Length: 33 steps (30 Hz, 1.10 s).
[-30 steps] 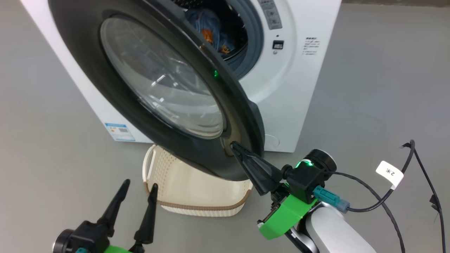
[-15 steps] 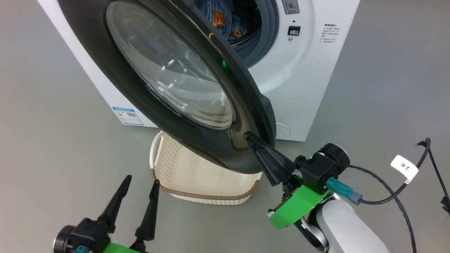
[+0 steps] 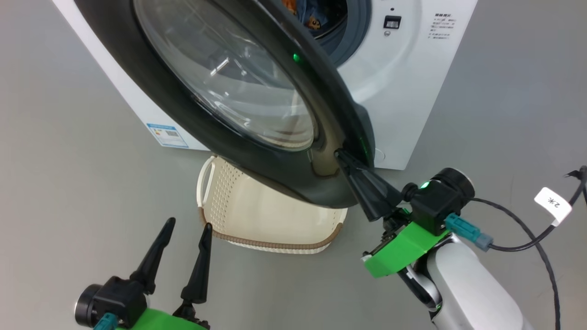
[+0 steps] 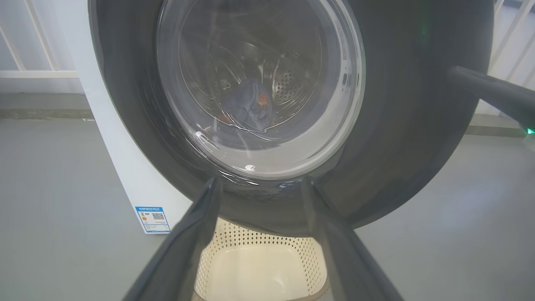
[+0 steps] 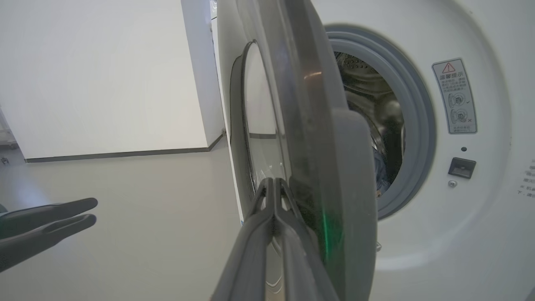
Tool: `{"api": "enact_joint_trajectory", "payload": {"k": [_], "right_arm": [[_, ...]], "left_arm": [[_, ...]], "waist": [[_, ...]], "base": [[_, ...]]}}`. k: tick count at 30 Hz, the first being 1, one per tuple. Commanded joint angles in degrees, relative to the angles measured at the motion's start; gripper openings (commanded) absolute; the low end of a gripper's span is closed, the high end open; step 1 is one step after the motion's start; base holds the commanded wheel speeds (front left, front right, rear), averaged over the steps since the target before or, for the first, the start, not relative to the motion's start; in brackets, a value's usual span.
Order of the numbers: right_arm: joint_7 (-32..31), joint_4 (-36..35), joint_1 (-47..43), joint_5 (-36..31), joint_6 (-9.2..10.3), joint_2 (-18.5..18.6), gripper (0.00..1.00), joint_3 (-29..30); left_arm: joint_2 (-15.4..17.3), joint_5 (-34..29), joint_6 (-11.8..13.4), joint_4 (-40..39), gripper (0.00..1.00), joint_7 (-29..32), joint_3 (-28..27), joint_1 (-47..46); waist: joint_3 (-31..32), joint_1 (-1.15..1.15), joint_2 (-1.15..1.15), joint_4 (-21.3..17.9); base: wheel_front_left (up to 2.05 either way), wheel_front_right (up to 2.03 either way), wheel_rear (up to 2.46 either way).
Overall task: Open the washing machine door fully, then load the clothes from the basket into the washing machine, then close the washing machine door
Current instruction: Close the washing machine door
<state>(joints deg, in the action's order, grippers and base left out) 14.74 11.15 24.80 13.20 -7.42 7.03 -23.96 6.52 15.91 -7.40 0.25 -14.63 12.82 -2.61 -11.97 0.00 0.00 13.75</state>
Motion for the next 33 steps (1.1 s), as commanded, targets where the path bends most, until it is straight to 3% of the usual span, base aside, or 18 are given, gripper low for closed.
{"api": "enact_joint_trajectory", "payload": {"k": [1,19,33], "right_arm": [[0.3,-1.6,1.7,-0.3,-0.07,-0.3,0.0,0.1],[0.3,-2.3,7.5,-0.9,-0.07,3.7,0.0,4.5],[0.3,-2.9,13.7,-1.4,-0.07,9.3,0.0,7.3]], "left_arm": [[0.6,-0.2,-0.1,-1.8,1.0,-0.4,-2.0,-2.2],[-1.7,-0.2,-0.1,-4.0,1.0,-0.4,-1.5,-4.4],[-3.5,0.3,-0.1,-7.8,1.0,-0.4,0.2,-5.8]], "waist": [[-0.8,0.0,0.0,0.4],[-7.7,0.0,0.0,3.3],[-13.7,0.0,0.0,6.3]], "base": [[0.0,0.0,0.0],[0.0,0.0,0.0],[0.0,0.0,0.0]]}}
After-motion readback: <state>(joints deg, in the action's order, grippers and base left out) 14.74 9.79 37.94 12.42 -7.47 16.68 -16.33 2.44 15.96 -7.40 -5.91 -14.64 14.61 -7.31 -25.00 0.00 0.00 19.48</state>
